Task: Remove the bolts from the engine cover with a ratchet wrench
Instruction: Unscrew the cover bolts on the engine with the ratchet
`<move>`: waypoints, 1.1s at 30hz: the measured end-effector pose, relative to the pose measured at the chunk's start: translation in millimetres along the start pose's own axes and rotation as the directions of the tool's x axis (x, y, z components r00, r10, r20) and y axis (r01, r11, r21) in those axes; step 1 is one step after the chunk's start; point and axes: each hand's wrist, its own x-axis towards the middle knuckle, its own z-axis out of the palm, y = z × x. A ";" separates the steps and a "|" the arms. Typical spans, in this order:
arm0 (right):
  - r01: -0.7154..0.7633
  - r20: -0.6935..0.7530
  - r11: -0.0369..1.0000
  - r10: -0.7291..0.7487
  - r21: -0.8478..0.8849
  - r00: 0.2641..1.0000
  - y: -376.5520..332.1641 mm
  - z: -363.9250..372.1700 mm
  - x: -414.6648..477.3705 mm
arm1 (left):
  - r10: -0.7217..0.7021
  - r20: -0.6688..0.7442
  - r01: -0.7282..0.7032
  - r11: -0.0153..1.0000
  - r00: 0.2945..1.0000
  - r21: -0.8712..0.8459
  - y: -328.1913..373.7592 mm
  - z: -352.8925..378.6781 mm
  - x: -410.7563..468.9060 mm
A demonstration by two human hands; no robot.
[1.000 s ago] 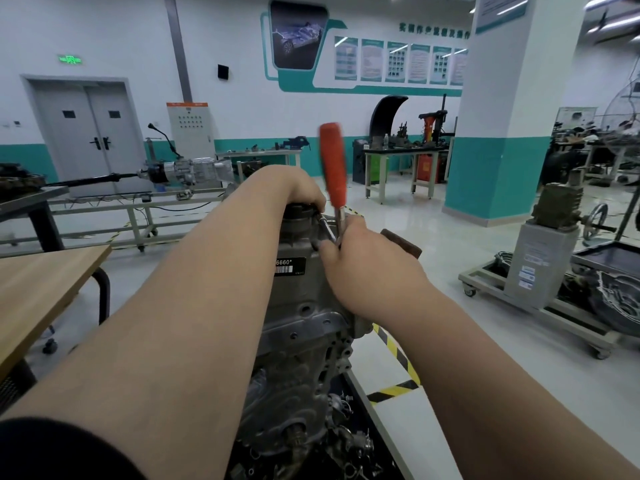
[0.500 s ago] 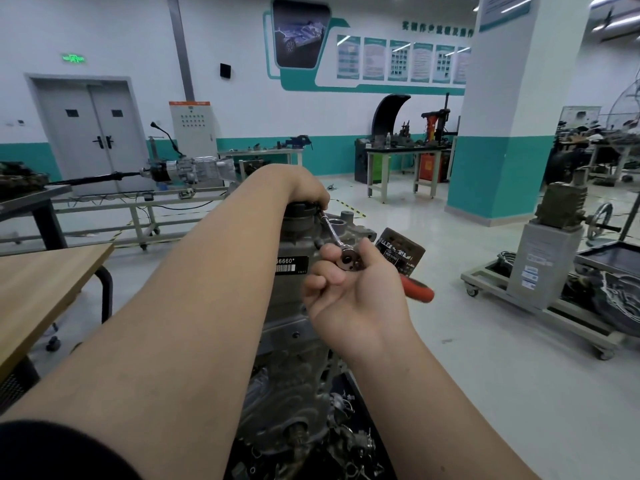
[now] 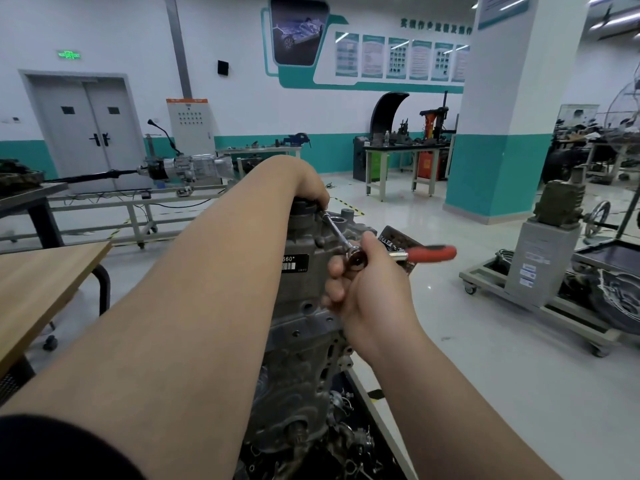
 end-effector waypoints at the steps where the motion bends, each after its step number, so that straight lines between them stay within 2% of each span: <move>1: 0.047 -0.024 0.988 -0.051 -0.148 0.998 -2.2 -3.2 1.3 | -0.001 0.006 0.001 1.000 1.000 0.008 0.8 -0.4 -0.4; 3: 0.124 -0.020 0.900 -0.146 -0.418 0.989 -9.5 -8.1 3.5 | 0.002 0.009 -0.003 1.000 1.000 0.021 1.0 -0.9 -0.8; 5: 0.215 0.045 0.744 -0.241 -0.633 0.969 -19.0 -8.6 5.0 | -0.004 0.008 0.004 1.000 1.000 0.023 0.9 -0.5 -0.8; 7: 0.294 0.143 0.466 -0.332 -0.834 0.932 -26.6 -5.4 5.2 | -0.007 0.012 0.007 1.000 1.000 0.010 -0.8 1.0 2.6; 8: 0.309 0.200 0.272 -0.362 -0.911 0.910 -28.7 -3.6 5.7 | -0.003 0.006 0.003 1.000 1.000 -0.005 -1.8 1.9 3.4; 9: 0.296 0.256 0.047 -0.381 -0.954 0.888 -29.8 -2.4 6.1 | 0.006 -0.003 -0.006 1.000 1.000 -0.023 -2.2 2.5 4.5; 11: 0.246 0.388 -0.362 -0.397 -0.899 0.832 -30.9 1.0 4.9 | 0.050 -0.015 -0.050 0.998 0.999 -0.027 -2.9 3.6 6.2; 12: 0.233 0.448 -0.486 -0.390 -0.842 0.804 -31.5 3.2 4.2 | 0.072 -0.027 -0.072 0.997 0.997 -0.013 -3.1 4.2 6.4; 13: 0.230 0.486 -0.552 -0.377 -0.801 0.789 -32.2 5.3 3.9 | 0.075 -0.042 -0.075 0.997 0.996 -0.003 -3.2 5.1 5.5; 14: 0.238 0.503 -0.574 -0.362 -0.783 0.785 -33.1 7.0 4.9 | 0.078 -0.048 -0.078 0.997 0.996 -0.008 -3.9 5.2 6.6; 15: 0.260 0.508 -0.558 -0.351 -0.788 0.787 -34.2 8.4 6.1 | 0.073 -0.048 -0.074 0.997 0.996 -0.021 -4.9 5.6 7.3; 16: 0.290 0.492 -0.497 -0.343 -0.818 0.801 -35.3 9.1 8.5 | 0.068 -0.043 -0.069 0.997 0.997 -0.039 -5.5 6.4 8.9; 17: 0.320 0.455 -0.388 -0.331 -0.864 0.827 -36.8 10.0 9.6 | 0.057 -0.032 -0.059 0.996 0.998 -0.069 -5.3 6.7 8.7; 19: 0.362 0.364 -0.067 -0.303 -0.930 0.881 -38.8 11.0 10.7 | 0.038 -0.034 -0.042 0.992 0.999 -0.116 -4.6 6.9 8.3; 21: 0.355 0.272 0.308 -0.282 -0.882 0.920 -37.9 11.4 10.0 | 0.014 -0.066 -0.019 0.997 0.998 -0.081 -4.5 5.9 3.6; 23: 0.253 0.151 0.659 -0.208 -0.708 0.966 -35.3 11.9 8.2 | 0.006 -0.066 -0.011 0.997 0.998 -0.073 -5.0 4.9 2.7; 24: 0.172 0.097 0.806 -0.143 -0.566 0.985 -34.4 12.5 7.1 | 0.004 -0.056 -0.008 0.997 0.998 -0.078 -4.9 4.3 3.1; 25: 0.095 0.070 0.909 -0.073 -0.406 0.995 -33.9 13.3 5.7 | 0.001 -0.052 -0.006 0.997 0.999 -0.082 -4.9 4.6 3.0; 27: -0.041 0.097 0.998 0.047 -0.054 0.994 -32.9 14.4 3.6 | -0.004 -0.063 -0.002 0.995 0.998 -0.097 -5.0 5.4 2.3; 28: -0.105 0.130 0.986 0.089 0.126 0.988 -32.0 14.2 2.7 | -0.006 -0.069 -0.001 0.994 0.998 -0.106 -5.2 5.6 2.2; 30: -0.204 0.187 0.884 0.135 0.421 0.973 -29.6 12.1 1.3 | -0.003 -0.076 -0.005 0.995 0.997 -0.099 -4.7 5.3 1.8; 33: -0.242 0.214 0.782 0.142 0.574 0.967 -24.5 8.6 -2.4 | -0.008 -0.056 0.004 0.998 0.998 -0.068 -3.0 4.5 2.9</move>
